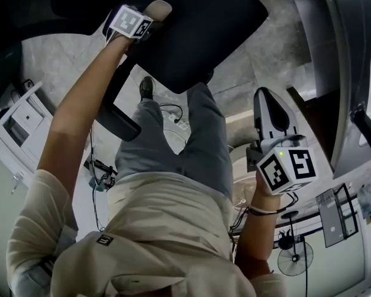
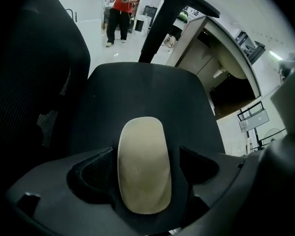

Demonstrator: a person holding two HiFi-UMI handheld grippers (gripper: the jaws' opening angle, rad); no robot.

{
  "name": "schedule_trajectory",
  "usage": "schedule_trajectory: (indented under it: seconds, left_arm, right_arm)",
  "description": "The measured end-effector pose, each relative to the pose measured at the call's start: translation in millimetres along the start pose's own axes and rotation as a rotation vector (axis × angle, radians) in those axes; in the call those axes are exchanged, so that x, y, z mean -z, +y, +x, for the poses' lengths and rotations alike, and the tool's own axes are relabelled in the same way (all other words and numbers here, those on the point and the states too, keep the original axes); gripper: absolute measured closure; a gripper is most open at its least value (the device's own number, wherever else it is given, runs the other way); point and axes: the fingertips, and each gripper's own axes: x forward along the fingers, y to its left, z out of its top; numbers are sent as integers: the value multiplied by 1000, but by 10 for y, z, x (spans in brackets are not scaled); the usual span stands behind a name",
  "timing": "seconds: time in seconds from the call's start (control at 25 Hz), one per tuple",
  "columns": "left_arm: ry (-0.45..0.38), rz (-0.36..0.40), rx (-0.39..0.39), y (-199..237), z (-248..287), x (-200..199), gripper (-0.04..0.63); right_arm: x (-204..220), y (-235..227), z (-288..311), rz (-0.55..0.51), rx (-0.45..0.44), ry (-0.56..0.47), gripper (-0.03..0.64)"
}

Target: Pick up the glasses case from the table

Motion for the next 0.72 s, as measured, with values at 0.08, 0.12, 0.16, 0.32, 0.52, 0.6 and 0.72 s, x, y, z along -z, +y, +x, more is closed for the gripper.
schedule_trajectory:
  seconds: [0.08, 0.12, 0.16, 0.32, 0.52, 0.6, 0.72]
  left_arm:
    - [10, 2, -2, 40, 82, 5, 176]
    - [15, 2, -3, 55, 122, 8, 176]
    - [19, 0, -4, 66, 159, 14, 176]
    - [44, -11, -3, 79, 289, 58, 176]
    - [51, -29, -3, 98, 409, 120, 178]
    - [47, -53, 10, 93, 446, 162, 178]
    - [43, -60, 5, 102, 475, 137, 178]
  right_arm:
    - [23, -26, 57, 6, 0, 7, 592]
    - [35, -39, 80, 9, 1, 10, 592]
    - [47, -50, 98, 11, 2, 14, 592]
    - [86, -79, 135, 24, 10, 24, 592]
    - [137, -88, 127, 29, 23, 31, 592]
    - [143, -81, 123, 28, 27, 32, 592]
    - [127, -77, 146, 29, 29, 33, 592]
